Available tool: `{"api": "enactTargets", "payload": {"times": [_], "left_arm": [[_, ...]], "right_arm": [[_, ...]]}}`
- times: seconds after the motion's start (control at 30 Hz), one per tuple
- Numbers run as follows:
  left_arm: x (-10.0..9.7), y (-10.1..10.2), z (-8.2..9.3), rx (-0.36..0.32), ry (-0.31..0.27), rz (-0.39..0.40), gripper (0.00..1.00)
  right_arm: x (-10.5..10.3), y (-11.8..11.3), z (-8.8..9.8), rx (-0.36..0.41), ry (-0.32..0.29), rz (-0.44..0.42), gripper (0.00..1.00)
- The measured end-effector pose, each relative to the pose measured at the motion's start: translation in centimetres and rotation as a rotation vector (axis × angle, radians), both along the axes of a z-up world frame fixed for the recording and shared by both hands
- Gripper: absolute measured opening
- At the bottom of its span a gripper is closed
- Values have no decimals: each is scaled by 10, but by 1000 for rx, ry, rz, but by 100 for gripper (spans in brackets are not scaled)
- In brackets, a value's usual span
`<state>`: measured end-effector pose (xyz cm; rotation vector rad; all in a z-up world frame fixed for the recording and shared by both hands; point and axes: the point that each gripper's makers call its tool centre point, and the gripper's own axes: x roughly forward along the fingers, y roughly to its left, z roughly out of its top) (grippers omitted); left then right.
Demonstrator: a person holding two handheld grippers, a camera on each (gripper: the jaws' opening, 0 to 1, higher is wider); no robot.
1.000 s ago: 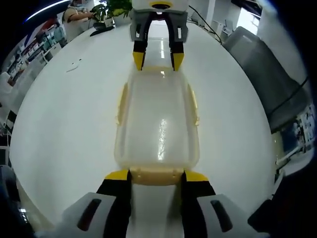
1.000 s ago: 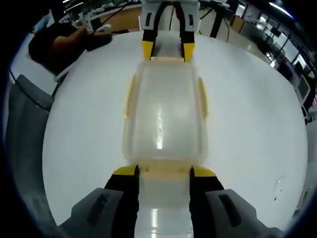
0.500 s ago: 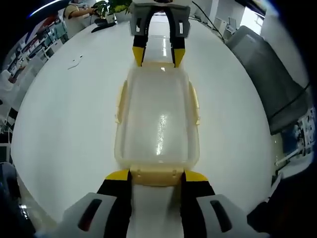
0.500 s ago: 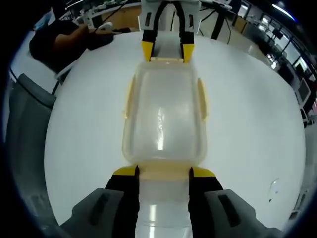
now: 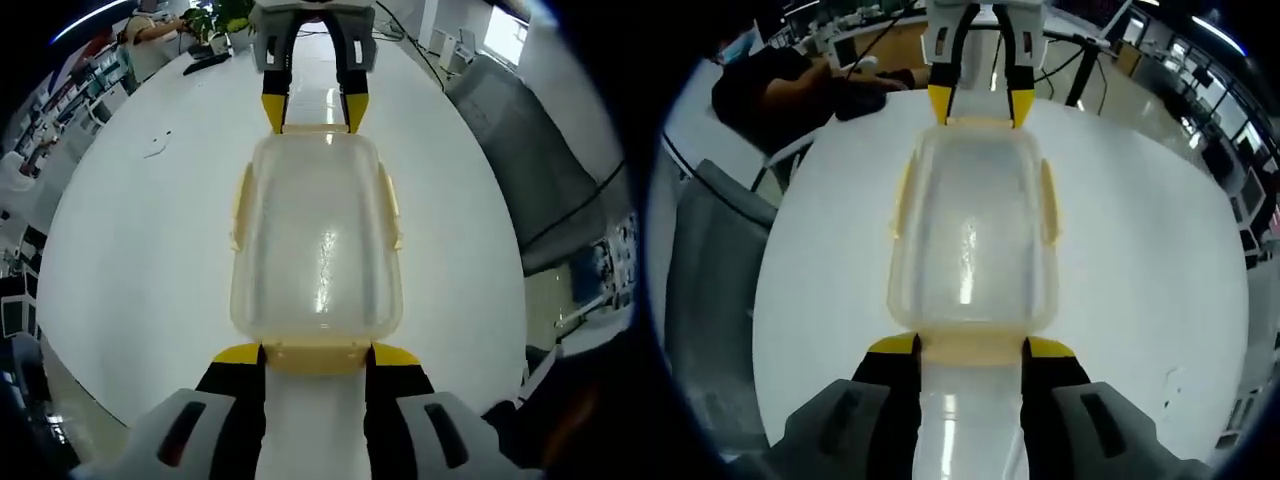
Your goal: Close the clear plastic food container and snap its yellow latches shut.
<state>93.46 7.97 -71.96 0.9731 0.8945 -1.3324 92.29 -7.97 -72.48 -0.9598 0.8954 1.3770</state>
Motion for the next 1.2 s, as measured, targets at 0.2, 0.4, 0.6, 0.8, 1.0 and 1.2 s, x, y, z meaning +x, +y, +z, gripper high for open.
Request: {"api": "enactTargets", "payload": {"times": [0.2, 0.4, 0.6, 0.8, 1.0, 1.2], "left_arm": [[0, -11, 18, 4, -15, 5, 32], [3, -31, 35, -9, -22, 1, 32], [9, -57, 42, -10, -32, -12, 32], [14, -84, 45, -29, -35, -28, 32], [16, -107, 47, -35, -36, -49, 32], [16, -128, 45, -40, -35, -62, 32]], "right_arm": [[2, -12, 14, -4, -19, 8, 35], [2, -31, 31, -2, -22, -2, 35], [7, -56, 40, -5, -37, -18, 35], [11, -84, 43, -14, -38, -43, 35], [13, -106, 44, -22, -26, -63, 35], [10, -126, 43, -26, -16, -81, 35]]}}
